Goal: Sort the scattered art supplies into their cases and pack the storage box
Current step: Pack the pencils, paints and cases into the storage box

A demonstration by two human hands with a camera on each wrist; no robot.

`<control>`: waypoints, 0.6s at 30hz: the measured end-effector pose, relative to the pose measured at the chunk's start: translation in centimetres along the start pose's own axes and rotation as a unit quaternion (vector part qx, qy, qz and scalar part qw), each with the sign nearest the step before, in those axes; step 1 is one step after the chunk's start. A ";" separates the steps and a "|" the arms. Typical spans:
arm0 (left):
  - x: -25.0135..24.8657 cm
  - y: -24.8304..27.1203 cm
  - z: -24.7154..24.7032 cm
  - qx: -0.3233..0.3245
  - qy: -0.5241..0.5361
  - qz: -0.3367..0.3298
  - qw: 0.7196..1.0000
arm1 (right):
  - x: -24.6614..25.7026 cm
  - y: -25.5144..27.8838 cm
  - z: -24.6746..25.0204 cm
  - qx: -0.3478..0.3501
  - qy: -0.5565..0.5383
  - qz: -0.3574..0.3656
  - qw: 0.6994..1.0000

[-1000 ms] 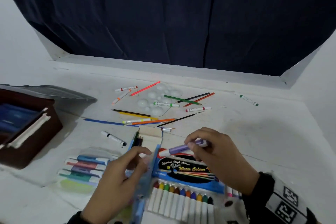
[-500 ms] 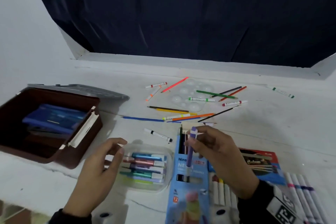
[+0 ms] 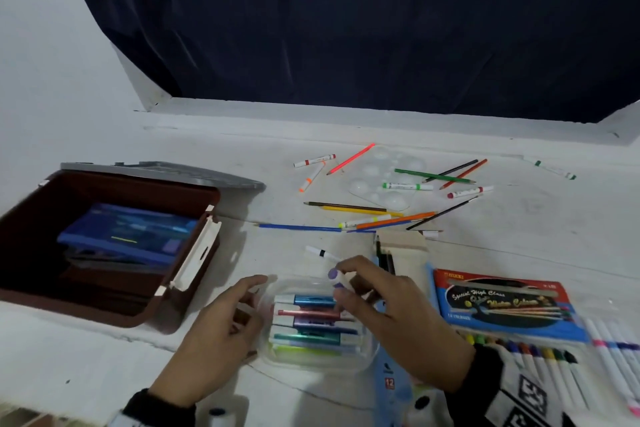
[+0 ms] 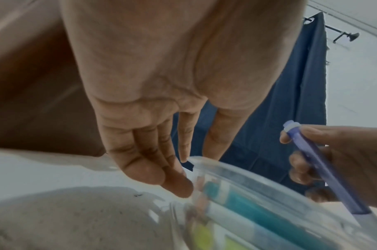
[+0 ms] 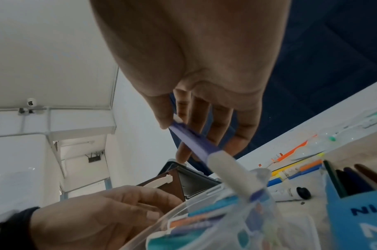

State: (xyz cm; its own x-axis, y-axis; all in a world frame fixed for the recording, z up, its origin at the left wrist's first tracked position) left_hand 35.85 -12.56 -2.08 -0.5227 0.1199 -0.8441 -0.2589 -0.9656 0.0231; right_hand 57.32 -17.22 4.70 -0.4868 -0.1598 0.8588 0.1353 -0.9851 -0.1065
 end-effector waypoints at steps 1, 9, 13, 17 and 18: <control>-0.1 0.0 -0.3 0.011 0.011 0.003 1.000 | -0.1 -0.1 0.2 -0.009 -0.012 -0.010 1.000; -0.4 -0.3 -1.4 0.057 -0.008 -0.024 0.998 | -3.2 0.5 0.7 -0.070 -0.199 -0.132 0.969; -0.5 0.1 -2.1 0.086 0.052 0.004 0.995 | -4.3 1.5 -0.5 -0.066 -0.229 -0.164 0.957; -0.3 0.5 -2.5 0.091 0.092 0.027 0.991 | -5.1 2.4 -1.3 -0.058 -0.219 -0.198 0.954; -0.1 0.5 -2.5 0.093 0.099 0.032 0.990 | -5.2 2.6 -1.6 -0.046 -0.219 -0.208 0.952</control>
State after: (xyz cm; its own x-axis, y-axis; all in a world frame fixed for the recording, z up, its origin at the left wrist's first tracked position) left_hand 37.82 -13.68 -3.35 -0.3779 -0.0066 -0.9258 -0.3851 -0.9083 0.1637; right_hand 58.84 -19.08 -0.86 -0.0729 0.2686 0.9605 -0.0776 -0.9617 0.2630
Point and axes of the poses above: each hand's wrist, its own y-axis away from the middle knuckle, its own z-axis out of the back of the hand, x = y × z, the point moved 9 cm from there along -y, towards the middle knuckle, and after that the axes turned 3 degrees about -x, right-handed, at the moved point
